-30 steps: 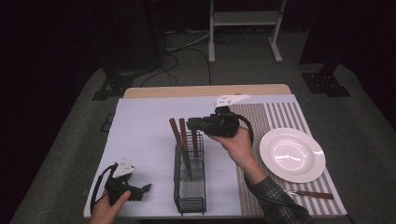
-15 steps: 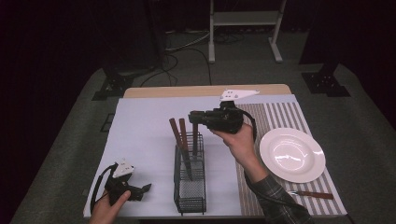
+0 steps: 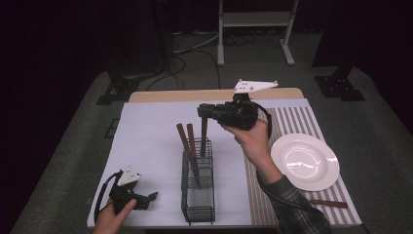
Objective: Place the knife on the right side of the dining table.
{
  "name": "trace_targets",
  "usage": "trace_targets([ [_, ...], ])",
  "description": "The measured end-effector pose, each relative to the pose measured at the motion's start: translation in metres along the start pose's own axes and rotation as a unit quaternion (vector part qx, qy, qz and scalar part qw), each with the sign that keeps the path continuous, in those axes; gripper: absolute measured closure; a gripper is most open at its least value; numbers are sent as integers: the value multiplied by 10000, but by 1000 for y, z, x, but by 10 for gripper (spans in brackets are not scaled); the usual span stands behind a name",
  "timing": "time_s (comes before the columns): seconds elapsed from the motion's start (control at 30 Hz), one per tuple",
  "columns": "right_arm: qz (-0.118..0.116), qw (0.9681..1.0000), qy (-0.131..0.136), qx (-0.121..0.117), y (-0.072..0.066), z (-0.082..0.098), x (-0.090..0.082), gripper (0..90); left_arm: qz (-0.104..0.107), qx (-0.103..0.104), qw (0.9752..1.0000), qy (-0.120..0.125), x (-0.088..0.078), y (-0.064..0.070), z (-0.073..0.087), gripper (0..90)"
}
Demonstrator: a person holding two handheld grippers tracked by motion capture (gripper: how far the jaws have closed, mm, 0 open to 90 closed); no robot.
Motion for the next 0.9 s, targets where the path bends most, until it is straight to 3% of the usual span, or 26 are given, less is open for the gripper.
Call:
trace_targets([
  [0.6,227,9987,390,-245,-10,-38,-26,787,-2,12,10000,-8,0,0,0,0],
  [0.9,737,9953,568,-283,-2,-43,-45,786,-4,14,10000,-7,0,0,0,0],
])
Point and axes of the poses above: each handheld gripper's, and its own axes: x roughly forward along the jaws, z roughly out of its underside, y roughly to its right, the point moved 1 cm from there along x, roughly forward along the jaws, and after that the axes turned 3 degrees about x, right-handed, at the moved point
